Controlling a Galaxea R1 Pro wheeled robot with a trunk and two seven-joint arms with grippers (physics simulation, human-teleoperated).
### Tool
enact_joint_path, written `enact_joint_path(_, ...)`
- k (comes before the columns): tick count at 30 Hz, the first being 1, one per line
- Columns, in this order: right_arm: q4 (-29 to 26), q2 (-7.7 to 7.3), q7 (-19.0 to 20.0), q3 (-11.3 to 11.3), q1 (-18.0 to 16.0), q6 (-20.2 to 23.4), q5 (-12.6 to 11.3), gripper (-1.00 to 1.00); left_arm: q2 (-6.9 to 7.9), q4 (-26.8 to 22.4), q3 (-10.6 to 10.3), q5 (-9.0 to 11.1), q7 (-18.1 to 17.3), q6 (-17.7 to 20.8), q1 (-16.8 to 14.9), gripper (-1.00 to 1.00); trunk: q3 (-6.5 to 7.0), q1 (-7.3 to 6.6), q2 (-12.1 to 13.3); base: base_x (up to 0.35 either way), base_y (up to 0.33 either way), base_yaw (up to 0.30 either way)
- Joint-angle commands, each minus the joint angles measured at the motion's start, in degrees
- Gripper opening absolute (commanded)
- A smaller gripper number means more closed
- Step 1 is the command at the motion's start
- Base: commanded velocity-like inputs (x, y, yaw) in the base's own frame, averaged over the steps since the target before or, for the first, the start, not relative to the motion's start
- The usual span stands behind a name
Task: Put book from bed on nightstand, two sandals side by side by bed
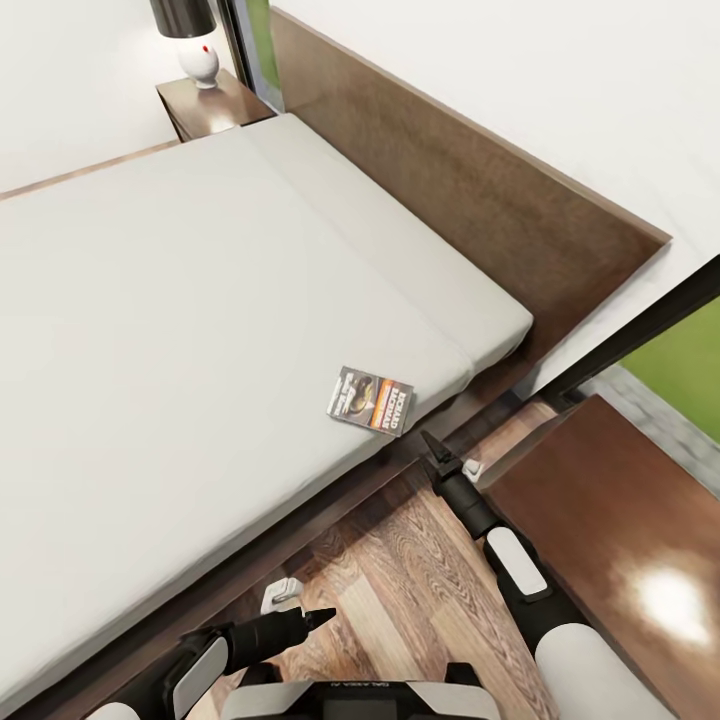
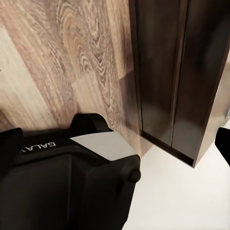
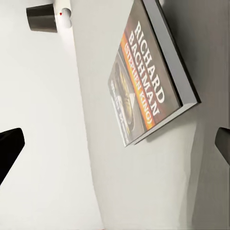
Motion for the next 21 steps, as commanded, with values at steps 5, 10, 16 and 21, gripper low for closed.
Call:
enact_joint_path(5,0.0,-0.03,0.1,0.0,0.1,0.5,-0.6,1.00,0.05,0.0,-0.2,0.6,0.0,0.4,0.0,1.00,-0.39,0.44,-0.8,0.000,0.000,0.000)
enact_joint_path(10,-0.1,-0.05,0.1,0.0,0.1,0.5,-0.6,1.00,0.05,0.0,-0.2,0.6,0.0,0.4,0.0,1.00,-0.39,0.44,-0.8,0.000,0.000,0.000)
enact_joint_path(16,-0.4,-0.07,0.1,0.0,0.2,0.5,-0.6,1.00,0.05,0.0,-0.2,0.6,0.0,0.4,0.0,1.00,-0.39,0.44,-0.8,0.000,0.000,0.000)
enact_joint_path(21,-0.4,-0.01,0.1,0.0,0.2,0.5,-0.6,1.00,0.05,0.0,-0.2,0.6,0.0,0.4,0.0,1.00,-0.39,0.44,-0.8,0.000,0.000,0.000)
